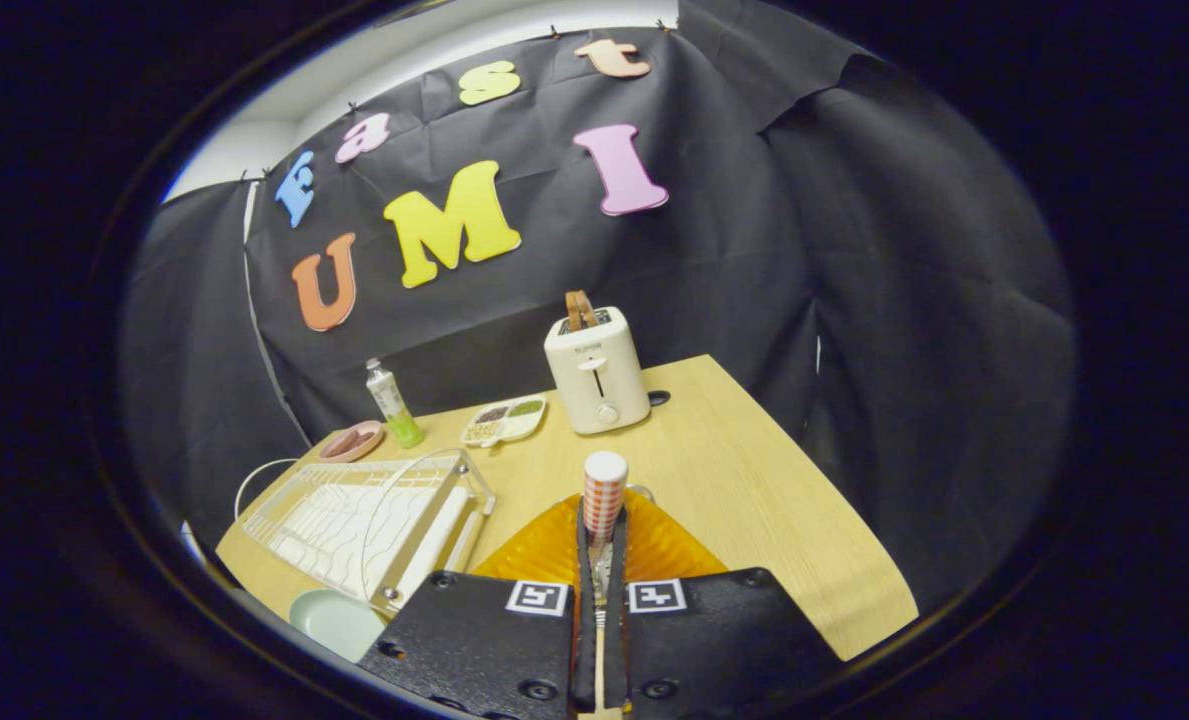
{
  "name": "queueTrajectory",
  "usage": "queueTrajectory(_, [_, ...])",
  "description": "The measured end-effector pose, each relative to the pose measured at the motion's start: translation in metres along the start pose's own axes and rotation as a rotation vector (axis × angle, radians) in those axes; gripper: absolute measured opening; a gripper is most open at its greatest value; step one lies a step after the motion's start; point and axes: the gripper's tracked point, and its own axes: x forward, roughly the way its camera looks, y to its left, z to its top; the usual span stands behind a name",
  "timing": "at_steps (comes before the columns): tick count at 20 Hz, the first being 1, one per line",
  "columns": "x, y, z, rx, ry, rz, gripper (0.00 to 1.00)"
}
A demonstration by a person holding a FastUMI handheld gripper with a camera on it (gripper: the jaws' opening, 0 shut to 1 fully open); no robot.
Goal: Take the plate from the dish rack, then take the spoon from the basket and place it into the plate.
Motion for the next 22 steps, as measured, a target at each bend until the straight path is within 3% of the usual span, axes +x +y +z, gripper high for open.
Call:
queueTrajectory(5, [-0.042, 0.005, 0.051, -0.005, -0.105, -0.058, 0.09])
queueTrajectory(11, [-0.113, 0.071, 0.066, -0.011, -0.151, 0.006, 0.08])
queueTrajectory(15, [-0.148, 0.124, 0.040, -0.068, -0.139, 0.059, 0.08])
queueTrajectory(22, [-0.147, 0.197, -0.049, -0.147, -0.050, 0.152, 0.08])
